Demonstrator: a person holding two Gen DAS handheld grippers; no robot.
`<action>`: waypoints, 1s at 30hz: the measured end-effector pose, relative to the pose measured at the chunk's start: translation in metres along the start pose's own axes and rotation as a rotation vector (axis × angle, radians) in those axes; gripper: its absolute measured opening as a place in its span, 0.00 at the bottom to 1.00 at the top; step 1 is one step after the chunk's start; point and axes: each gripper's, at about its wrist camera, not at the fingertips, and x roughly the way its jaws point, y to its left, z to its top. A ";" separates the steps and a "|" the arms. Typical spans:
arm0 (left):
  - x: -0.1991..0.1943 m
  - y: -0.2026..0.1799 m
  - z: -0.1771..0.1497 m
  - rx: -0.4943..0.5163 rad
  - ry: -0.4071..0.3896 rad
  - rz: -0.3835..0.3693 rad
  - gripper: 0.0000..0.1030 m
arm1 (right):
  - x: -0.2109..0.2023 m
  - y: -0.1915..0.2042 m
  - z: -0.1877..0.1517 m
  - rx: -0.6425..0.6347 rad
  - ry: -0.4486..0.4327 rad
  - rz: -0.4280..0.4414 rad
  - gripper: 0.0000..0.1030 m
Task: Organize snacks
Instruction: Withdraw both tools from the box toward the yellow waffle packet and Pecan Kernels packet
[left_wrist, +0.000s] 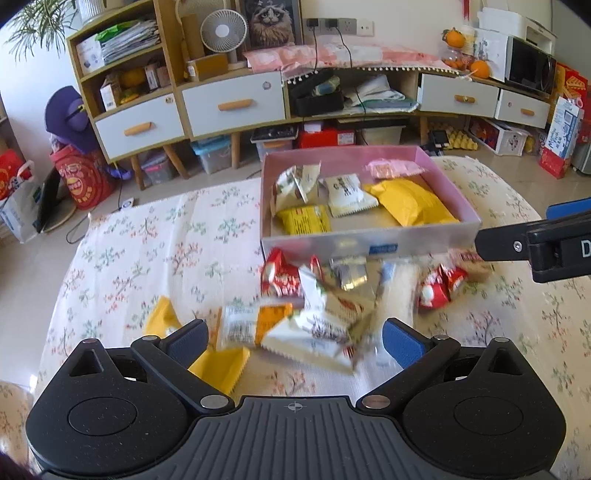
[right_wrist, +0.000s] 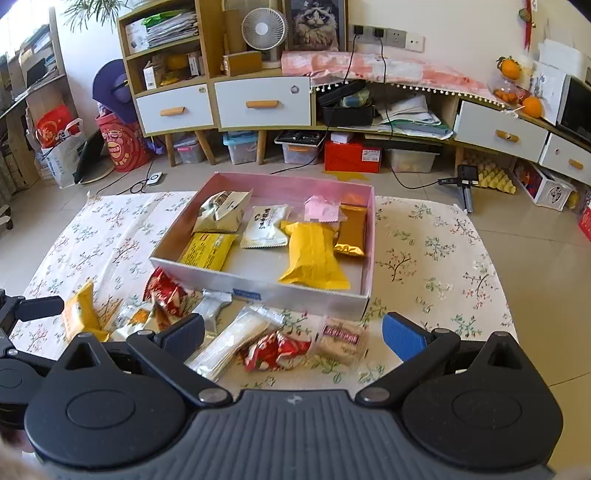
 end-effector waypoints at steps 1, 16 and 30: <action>-0.001 0.000 -0.003 0.002 0.004 -0.003 0.99 | 0.000 0.001 -0.002 -0.001 0.003 0.002 1.00; -0.007 0.025 -0.028 -0.022 0.054 0.011 0.99 | 0.004 0.021 -0.026 -0.084 0.023 -0.008 1.00; 0.014 0.075 -0.052 -0.063 0.122 0.056 0.99 | 0.021 0.050 -0.037 -0.169 0.077 0.000 1.00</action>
